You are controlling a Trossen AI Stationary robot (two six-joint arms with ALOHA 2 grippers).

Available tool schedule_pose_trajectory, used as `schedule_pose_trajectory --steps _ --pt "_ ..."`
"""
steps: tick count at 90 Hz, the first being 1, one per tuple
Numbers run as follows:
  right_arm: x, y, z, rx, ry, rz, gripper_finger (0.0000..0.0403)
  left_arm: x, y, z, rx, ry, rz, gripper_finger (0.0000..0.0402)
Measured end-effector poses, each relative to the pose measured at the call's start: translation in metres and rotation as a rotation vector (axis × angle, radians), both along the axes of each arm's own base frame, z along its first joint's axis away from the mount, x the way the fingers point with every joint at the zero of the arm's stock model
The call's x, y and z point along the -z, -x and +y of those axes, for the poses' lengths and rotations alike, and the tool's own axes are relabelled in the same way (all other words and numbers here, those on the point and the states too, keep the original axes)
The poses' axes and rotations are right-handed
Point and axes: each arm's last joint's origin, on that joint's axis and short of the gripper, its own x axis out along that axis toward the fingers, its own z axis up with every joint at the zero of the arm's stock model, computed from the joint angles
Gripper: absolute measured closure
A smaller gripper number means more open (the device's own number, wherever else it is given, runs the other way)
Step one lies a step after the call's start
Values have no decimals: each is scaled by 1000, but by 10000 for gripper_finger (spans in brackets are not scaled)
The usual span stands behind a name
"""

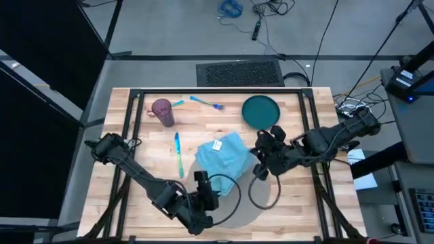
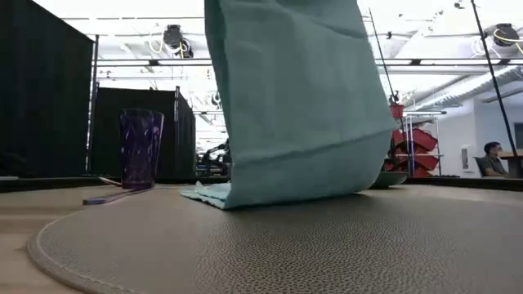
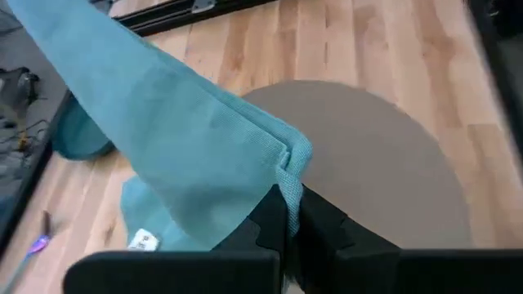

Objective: Set table place
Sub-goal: Fold the blue napkin

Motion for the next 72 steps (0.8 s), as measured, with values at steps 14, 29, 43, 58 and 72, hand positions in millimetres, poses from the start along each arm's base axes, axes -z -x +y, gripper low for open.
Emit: schedule_pose_trajectory --steps 14,29,43,58,72 --pt "1 -4 -12 2 -13 31 403 10 -5 12 -39 -19 26 402" --pt "17 -8 -25 13 -52 106 403 22 -5 17 -58 -23 50 402" --pt "34 -14 -38 28 -63 145 403 33 -8 23 -70 -17 61 401" --pt "52 -21 -54 31 -100 167 403 48 -9 33 -89 -23 92 402" --pt "63 -25 -69 46 -108 173 403 63 -11 47 -121 -40 127 402"
